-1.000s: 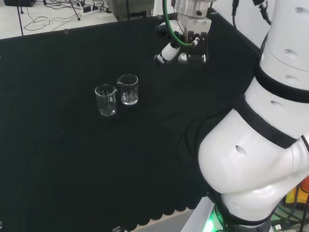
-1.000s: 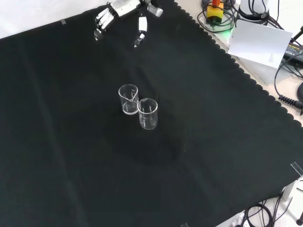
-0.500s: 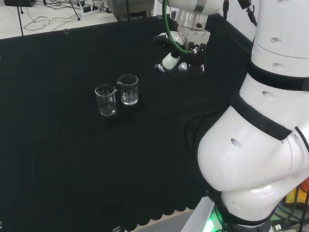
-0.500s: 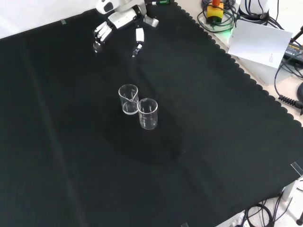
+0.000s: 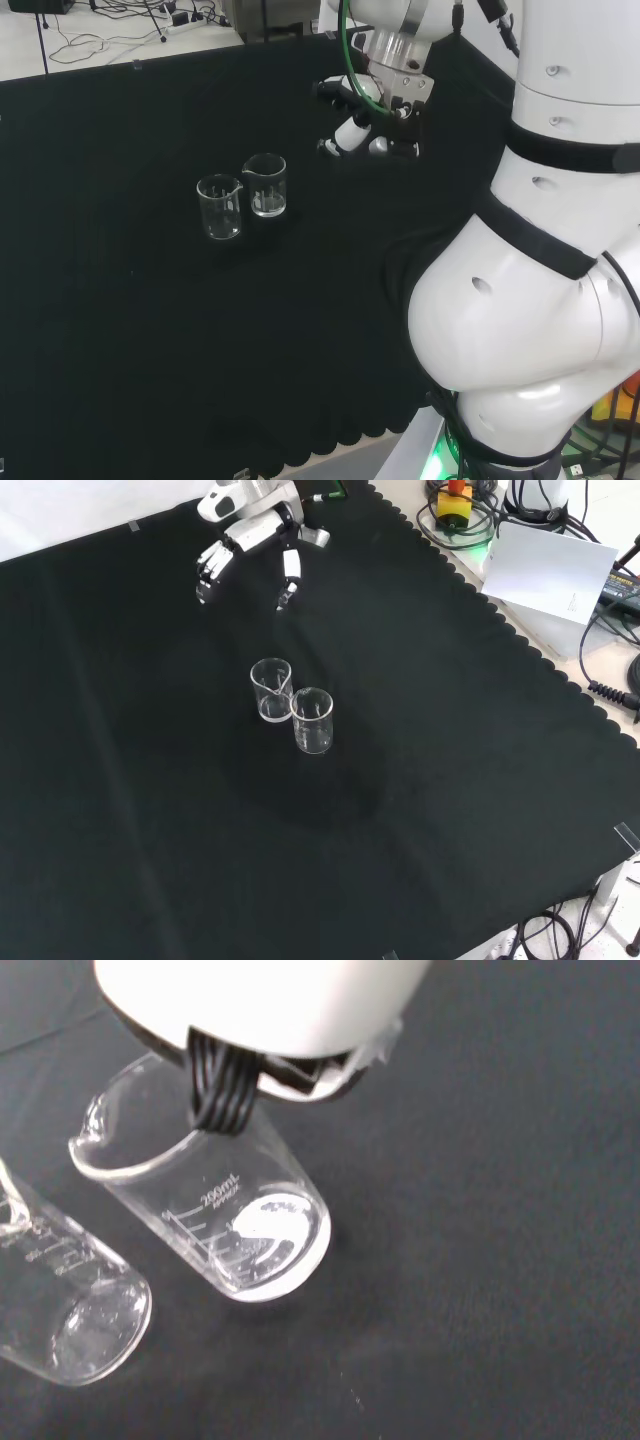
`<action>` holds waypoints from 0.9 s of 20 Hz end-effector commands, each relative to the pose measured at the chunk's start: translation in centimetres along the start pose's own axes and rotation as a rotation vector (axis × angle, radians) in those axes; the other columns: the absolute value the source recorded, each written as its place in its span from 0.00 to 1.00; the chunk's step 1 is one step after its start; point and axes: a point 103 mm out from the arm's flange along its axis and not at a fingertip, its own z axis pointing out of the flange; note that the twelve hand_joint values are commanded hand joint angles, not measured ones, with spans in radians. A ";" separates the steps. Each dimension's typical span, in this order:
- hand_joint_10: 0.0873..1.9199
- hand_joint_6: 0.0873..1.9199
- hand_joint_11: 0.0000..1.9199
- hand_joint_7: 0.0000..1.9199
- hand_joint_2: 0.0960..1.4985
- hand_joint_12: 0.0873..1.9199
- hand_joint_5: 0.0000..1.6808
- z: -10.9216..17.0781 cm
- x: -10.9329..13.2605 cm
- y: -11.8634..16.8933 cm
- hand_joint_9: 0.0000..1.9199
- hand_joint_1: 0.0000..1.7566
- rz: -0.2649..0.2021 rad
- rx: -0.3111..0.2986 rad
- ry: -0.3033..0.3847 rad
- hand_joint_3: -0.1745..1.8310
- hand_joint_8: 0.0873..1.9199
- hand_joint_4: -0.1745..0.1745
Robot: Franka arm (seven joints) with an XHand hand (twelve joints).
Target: Pick up the beaker on the right.
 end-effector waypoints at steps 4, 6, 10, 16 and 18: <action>0.29 0.00 0.05 0.10 0.27 0.69 0.19 3.2 0.0 1.3 0.19 0.61 -0.075 0.062 0.080 0.43 0.28 0.39; 0.29 0.00 0.05 0.10 0.26 0.69 0.19 3.6 0.0 1.6 0.19 0.61 -0.082 0.067 0.100 0.43 0.28 0.39; 0.29 0.00 0.04 0.09 0.26 0.69 0.20 4.6 0.2 2.1 0.19 0.60 -0.107 0.090 0.150 0.43 0.28 0.39; 0.29 0.00 0.03 0.09 0.26 0.69 0.20 6.2 0.4 2.5 0.19 0.59 -0.131 0.114 0.202 0.43 0.28 0.39; 0.29 0.00 0.02 0.09 0.25 0.69 0.21 6.6 0.5 2.7 0.19 0.58 -0.135 0.121 0.208 0.43 0.28 0.39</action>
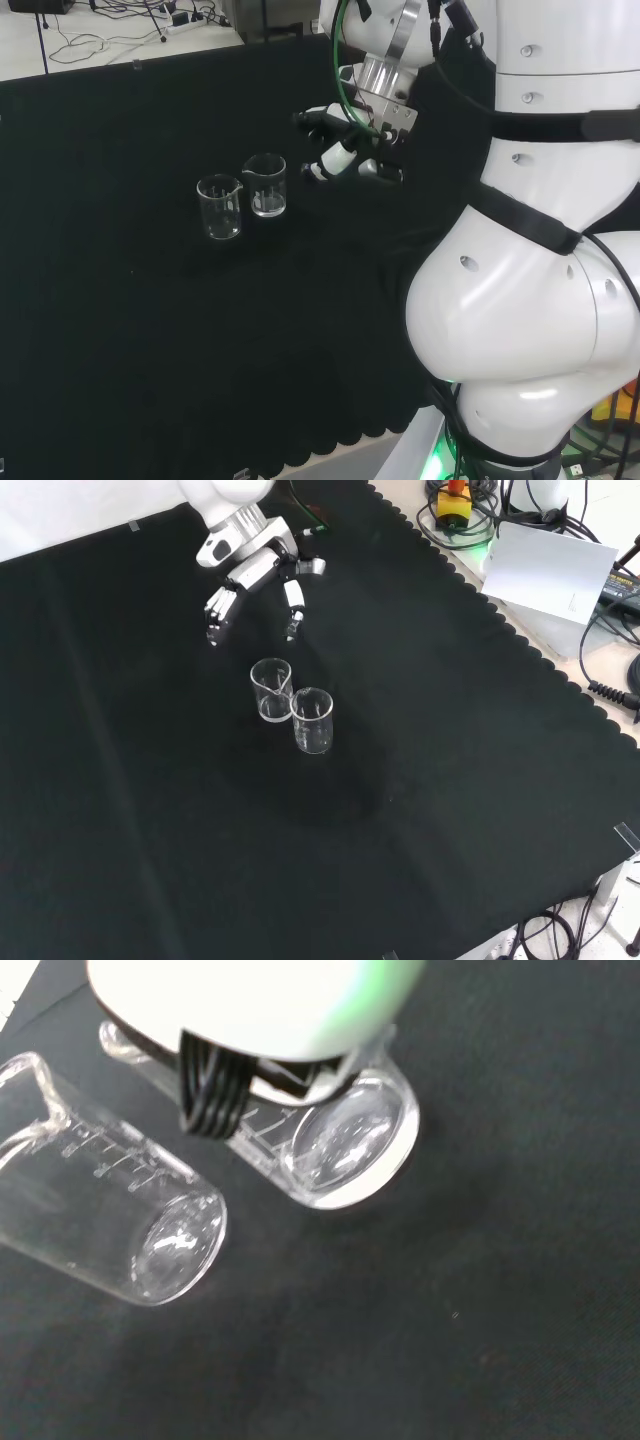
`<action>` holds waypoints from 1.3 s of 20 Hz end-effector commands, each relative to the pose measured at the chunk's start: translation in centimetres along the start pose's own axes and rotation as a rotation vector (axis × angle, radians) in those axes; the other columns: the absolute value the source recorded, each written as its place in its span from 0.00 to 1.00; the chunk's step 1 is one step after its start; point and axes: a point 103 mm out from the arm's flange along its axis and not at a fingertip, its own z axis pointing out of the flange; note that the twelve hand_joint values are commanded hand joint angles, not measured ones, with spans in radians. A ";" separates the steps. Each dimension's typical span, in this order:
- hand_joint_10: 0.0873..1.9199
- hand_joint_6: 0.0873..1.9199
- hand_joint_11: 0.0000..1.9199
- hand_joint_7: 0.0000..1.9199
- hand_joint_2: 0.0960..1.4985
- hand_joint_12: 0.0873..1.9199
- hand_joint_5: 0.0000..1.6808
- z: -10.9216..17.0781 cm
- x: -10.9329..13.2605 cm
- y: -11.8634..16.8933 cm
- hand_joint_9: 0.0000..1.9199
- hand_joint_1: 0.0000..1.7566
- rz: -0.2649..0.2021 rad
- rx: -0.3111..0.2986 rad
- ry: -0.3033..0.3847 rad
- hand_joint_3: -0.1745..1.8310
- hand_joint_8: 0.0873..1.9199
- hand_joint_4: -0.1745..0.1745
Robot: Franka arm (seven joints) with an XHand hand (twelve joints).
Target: Pick up the beaker on the right.
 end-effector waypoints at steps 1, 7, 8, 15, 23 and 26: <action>0.29 0.00 0.02 0.09 0.25 0.69 0.21 1.2 0.2 0.7 0.19 0.58 -0.024 0.017 0.046 0.43 0.28 0.40; 0.29 0.00 0.02 0.09 0.26 0.70 0.21 2.2 0.5 1.6 0.19 0.58 -0.061 0.043 0.090 0.43 0.28 0.39; 0.29 0.00 0.01 0.09 0.26 0.70 0.21 2.4 0.5 1.8 0.19 0.58 -0.065 0.047 0.095 0.43 0.28 0.39; 0.28 0.00 0.00 0.10 0.26 0.70 0.21 4.0 0.8 2.1 0.19 0.58 -0.082 0.066 0.149 0.43 0.28 0.39; 0.28 0.00 0.00 0.09 0.26 0.69 0.21 5.0 0.3 2.6 0.18 0.58 -0.084 0.025 0.235 0.43 0.28 0.40; 0.28 0.00 0.00 0.10 0.26 0.69 0.21 5.2 0.3 2.9 0.18 0.57 -0.086 0.007 0.243 0.42 0.28 0.40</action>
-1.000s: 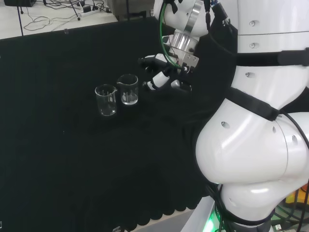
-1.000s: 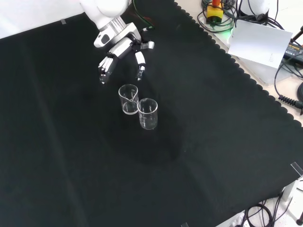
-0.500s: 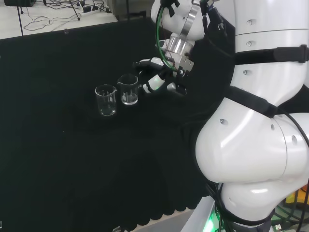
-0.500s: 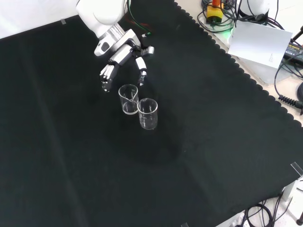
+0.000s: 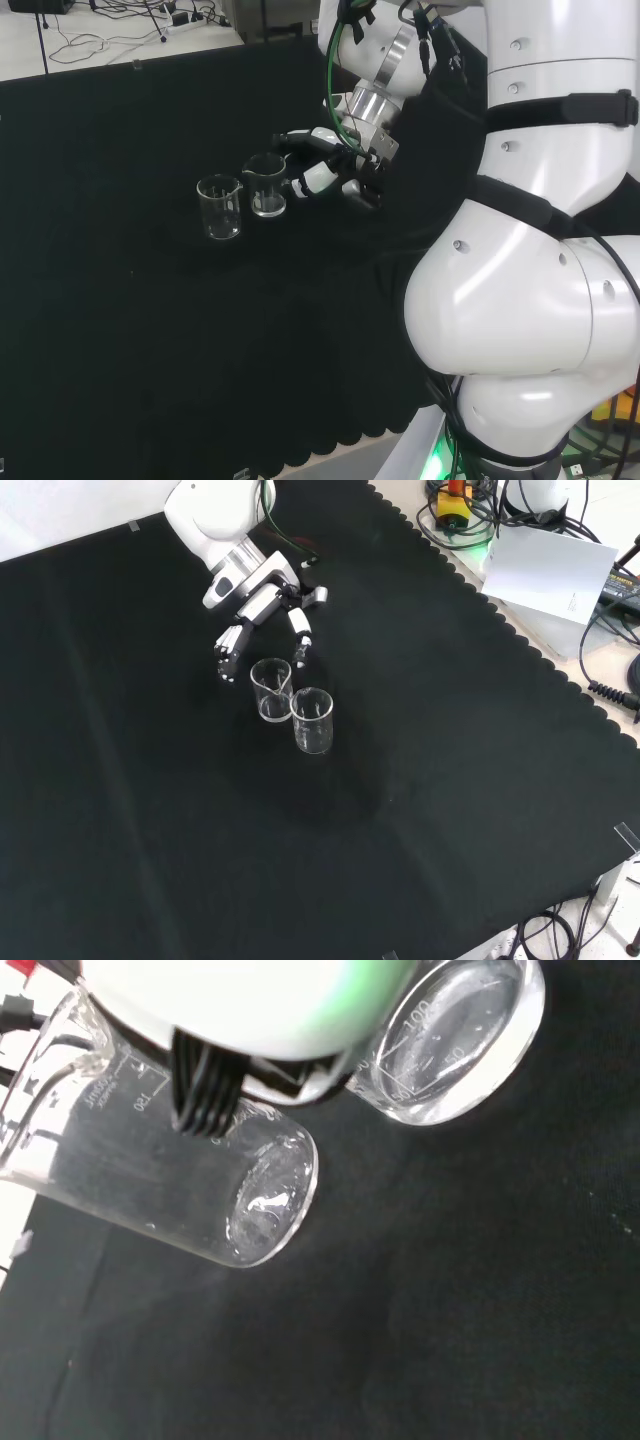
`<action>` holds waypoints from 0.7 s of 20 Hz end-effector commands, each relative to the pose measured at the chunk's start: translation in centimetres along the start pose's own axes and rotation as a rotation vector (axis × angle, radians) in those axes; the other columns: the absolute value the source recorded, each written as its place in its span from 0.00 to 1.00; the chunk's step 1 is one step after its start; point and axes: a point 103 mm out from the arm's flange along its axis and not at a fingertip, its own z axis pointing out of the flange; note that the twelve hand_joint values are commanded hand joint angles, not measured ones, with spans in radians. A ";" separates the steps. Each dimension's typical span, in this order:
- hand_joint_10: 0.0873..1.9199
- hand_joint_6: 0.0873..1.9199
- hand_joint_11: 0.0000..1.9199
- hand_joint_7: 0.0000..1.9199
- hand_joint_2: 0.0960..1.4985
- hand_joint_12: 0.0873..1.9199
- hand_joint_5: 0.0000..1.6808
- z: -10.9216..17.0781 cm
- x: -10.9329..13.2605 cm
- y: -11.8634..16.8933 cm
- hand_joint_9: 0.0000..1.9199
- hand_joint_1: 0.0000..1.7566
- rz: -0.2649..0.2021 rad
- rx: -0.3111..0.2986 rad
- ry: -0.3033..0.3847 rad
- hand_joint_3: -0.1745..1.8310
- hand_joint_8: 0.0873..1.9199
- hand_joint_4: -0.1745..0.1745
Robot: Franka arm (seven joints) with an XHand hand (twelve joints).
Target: Pick up the beaker on the right.
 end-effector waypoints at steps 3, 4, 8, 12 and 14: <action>0.28 0.00 0.00 0.10 0.26 0.69 0.22 0.5 -0.2 0.8 0.18 0.57 -0.014 -0.038 0.042 0.42 0.28 0.40; 0.28 0.00 0.00 0.10 0.26 0.68 0.22 0.6 -0.3 0.9 0.17 0.57 -0.019 -0.038 0.048 0.42 0.28 0.40; 0.28 0.00 0.00 0.10 0.26 0.68 0.22 0.7 -0.2 1.5 0.17 0.57 -0.047 -0.033 0.068 0.42 0.28 0.41; 0.28 0.00 0.00 0.10 0.26 0.68 0.22 0.8 -0.1 2.0 0.17 0.56 -0.072 -0.013 0.084 0.42 0.28 0.41; 0.28 0.00 0.00 0.10 0.26 0.68 0.22 1.0 0.0 2.3 0.17 0.56 -0.089 0.002 0.099 0.42 0.28 0.41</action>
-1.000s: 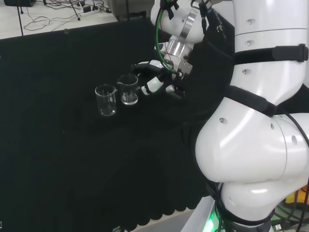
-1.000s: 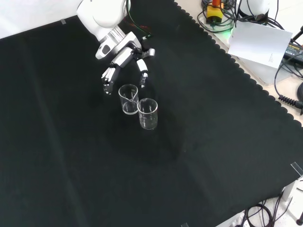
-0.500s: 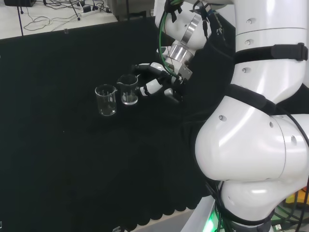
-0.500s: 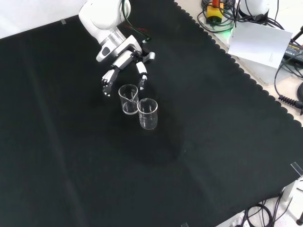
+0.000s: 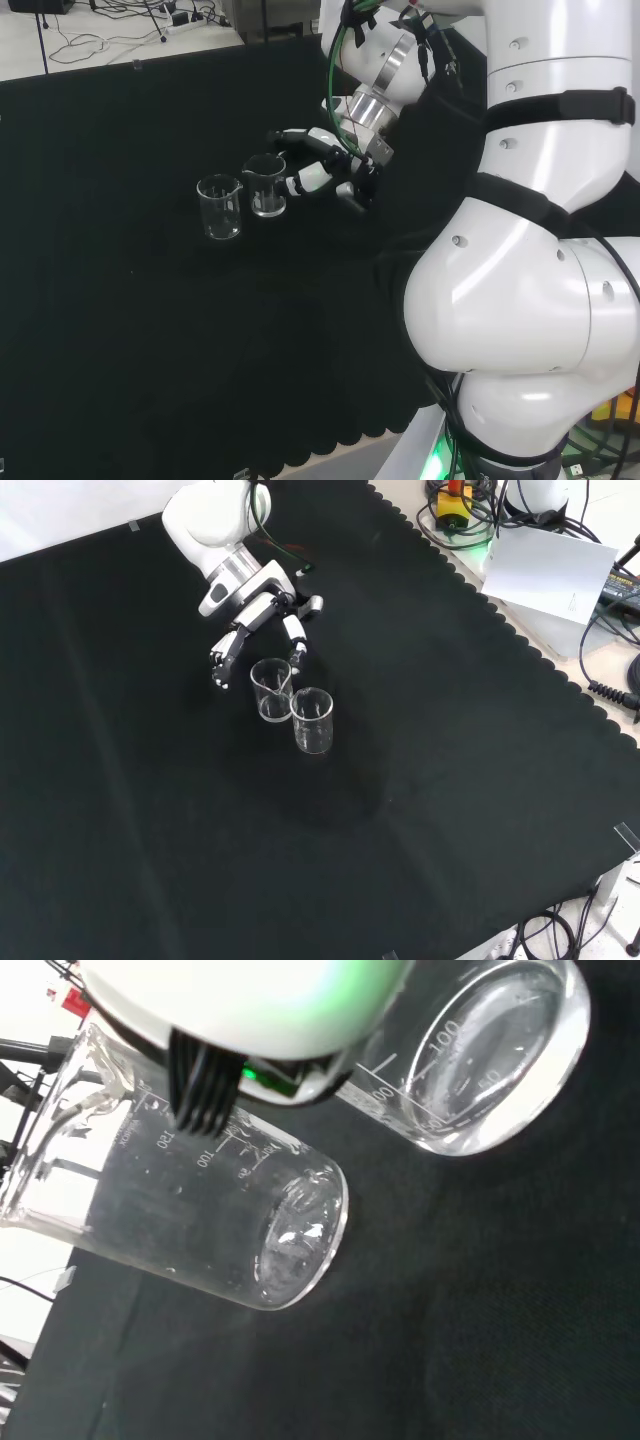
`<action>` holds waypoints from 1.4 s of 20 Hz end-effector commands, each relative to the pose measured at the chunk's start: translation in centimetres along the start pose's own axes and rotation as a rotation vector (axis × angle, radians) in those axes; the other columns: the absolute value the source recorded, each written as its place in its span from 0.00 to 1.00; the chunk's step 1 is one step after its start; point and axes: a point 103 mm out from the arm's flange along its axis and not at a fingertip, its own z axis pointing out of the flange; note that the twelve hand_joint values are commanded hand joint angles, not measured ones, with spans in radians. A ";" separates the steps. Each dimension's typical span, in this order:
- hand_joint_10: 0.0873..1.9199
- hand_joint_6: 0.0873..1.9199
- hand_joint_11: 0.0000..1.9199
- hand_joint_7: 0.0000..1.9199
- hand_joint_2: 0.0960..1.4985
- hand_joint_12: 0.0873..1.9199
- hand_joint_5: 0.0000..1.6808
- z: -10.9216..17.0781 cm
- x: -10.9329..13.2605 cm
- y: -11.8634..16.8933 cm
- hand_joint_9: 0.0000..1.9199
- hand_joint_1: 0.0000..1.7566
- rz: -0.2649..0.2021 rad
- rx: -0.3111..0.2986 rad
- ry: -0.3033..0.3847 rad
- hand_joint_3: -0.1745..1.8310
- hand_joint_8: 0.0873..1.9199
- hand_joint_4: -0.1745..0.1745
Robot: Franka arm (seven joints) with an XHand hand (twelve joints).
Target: Pick up the beaker on the right.
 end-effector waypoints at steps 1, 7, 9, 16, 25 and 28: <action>0.28 0.00 0.00 0.10 0.26 0.68 0.22 0.6 0.1 0.7 0.17 0.56 -0.051 0.041 0.043 0.42 0.28 0.42; 0.28 0.00 0.00 0.10 0.26 0.68 0.22 1.4 0.7 0.9 0.18 0.56 -0.105 0.090 0.054 0.41 0.28 0.42; 0.28 0.00 0.00 0.10 0.26 0.68 0.22 1.5 0.9 0.9 0.18 0.56 -0.119 0.100 0.055 0.41 0.28 0.42; 0.28 0.00 0.00 0.10 0.27 0.69 0.23 2.4 1.4 0.2 0.19 0.56 -0.128 0.062 0.057 0.41 0.28 0.42; 0.28 0.00 0.00 0.11 0.27 0.70 0.24 2.3 1.2 -0.5 0.19 0.56 -0.064 -0.091 0.049 0.41 0.28 0.41; 0.28 0.00 0.00 0.12 0.27 0.70 0.25 2.3 1.1 -0.5 0.19 0.56 -0.051 -0.108 0.050 0.41 0.28 0.41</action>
